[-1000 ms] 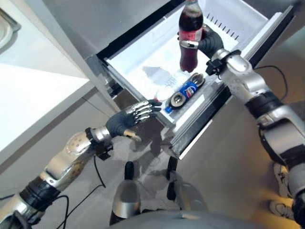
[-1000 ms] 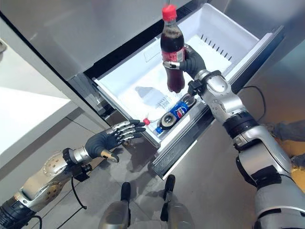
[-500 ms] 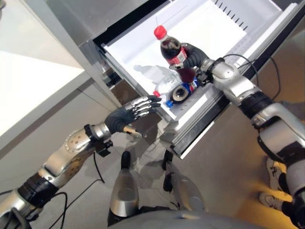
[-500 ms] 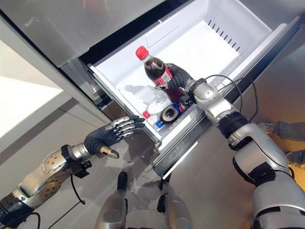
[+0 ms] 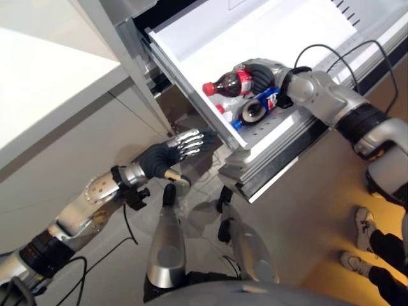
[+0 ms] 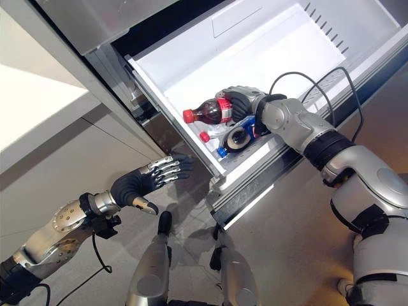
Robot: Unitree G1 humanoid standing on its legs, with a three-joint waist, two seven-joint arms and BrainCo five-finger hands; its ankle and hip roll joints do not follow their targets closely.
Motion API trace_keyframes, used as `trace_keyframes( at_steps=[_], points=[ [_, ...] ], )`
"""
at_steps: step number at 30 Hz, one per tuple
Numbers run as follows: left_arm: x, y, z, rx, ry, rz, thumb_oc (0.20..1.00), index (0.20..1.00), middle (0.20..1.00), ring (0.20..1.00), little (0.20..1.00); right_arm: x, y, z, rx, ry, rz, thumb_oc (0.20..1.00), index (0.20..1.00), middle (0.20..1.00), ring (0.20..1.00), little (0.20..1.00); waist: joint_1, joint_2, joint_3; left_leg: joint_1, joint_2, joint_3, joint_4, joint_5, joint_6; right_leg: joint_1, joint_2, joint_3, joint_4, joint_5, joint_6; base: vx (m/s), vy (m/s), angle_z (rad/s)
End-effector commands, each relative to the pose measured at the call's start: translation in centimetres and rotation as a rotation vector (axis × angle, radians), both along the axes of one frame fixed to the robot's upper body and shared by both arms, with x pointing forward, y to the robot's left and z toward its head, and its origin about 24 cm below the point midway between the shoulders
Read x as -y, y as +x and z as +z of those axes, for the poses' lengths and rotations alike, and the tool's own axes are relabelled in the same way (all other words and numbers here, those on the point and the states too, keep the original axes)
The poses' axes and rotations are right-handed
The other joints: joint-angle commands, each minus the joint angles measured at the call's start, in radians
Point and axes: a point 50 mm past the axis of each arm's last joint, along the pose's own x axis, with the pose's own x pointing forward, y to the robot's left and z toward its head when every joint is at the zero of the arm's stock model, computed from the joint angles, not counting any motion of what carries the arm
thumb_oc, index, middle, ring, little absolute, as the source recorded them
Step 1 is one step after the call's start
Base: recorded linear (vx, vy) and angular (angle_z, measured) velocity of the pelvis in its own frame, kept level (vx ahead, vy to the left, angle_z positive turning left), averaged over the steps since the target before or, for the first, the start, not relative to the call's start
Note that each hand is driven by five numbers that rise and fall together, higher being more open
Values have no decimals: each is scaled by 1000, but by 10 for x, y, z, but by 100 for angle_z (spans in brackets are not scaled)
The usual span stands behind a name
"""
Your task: Take the drinks into the refrigerator
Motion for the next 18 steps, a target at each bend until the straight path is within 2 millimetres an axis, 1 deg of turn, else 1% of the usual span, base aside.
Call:
trace_keyframes(
  at_steps=[1, 2, 4, 5, 8, 14, 15, 18],
  points=[
    [9, -20, 17, 92, -48, -58, 1000, 1000, 1000, 1000, 1000, -13, -4, 38, 219, -346, 57, 200, 200, 200, 200, 200, 41, 17, 9, -38, -41, -56, -39, 40, 82, -26, 13, 2, 211, -150, 79, 0, 0, 0],
    [9, -20, 17, 93, -49, -57, 1000, 1000, 1000, 1000, 1000, -13, -4, 38, 221, -348, 58, 200, 200, 200, 200, 200, 39, 18, 9, -38, -41, -56, -38, 40, 82, -26, 13, 1, 212, -150, 79, -2, -21, 4],
    [10, -20, 16, 90, -62, -41, 1000, 1000, 1000, 1000, 1000, -12, 1, 35, 250, -432, 31, 200, 200, 200, 200, 200, 39, 15, 9, -44, -43, -62, -46, 41, 83, -29, 14, -2, 207, -151, 79, -1, -13, 6],
    [10, -20, 16, 90, -61, -40, 1000, 1000, 1000, 1000, 1000, -12, 1, 35, 251, -432, 31, 200, 200, 200, 200, 200, 39, 15, 9, -44, -43, -63, -47, 42, 83, -29, 14, -2, 207, -151, 79, -6, -8, 6],
    [12, -20, 16, 86, -72, -34, 1000, 1000, 1000, 1000, 1000, -5, 8, 39, 286, -517, -25, 200, 200, 200, 200, 200, 45, 13, 9, -51, -42, -70, -58, 48, 82, -34, 13, -10, 198, -151, 79, -8, 0, 8],
    [13, -20, 15, 87, -70, -39, 1000, 1000, 1000, 1000, 1000, 5, 12, 36, 264, -577, -78, 200, 200, 200, 200, 200, 46, 5, 9, -62, -44, -78, -66, 54, 80, -41, 11, -16, 189, -144, 81, -2, -4, 7],
    [13, -21, 16, 90, -70, -38, 1000, 1000, 1000, 1000, 1000, 11, 12, 37, 255, -584, -99, 200, 200, 200, 200, 200, 46, -1, 9, -68, -42, -83, -67, 54, 79, -45, 11, -18, 188, -143, 81, 2, -19, 11],
    [12, -21, 18, 103, -66, -33, 1000, 1000, 1000, 1000, 1000, 15, 12, 41, 251, -594, -125, 200, 200, 200, 200, 200, 45, -7, 9, -79, -42, -89, -66, 55, 79, -52, 11, -23, 186, -142, 81, -6, -7, 10]
  ],
)
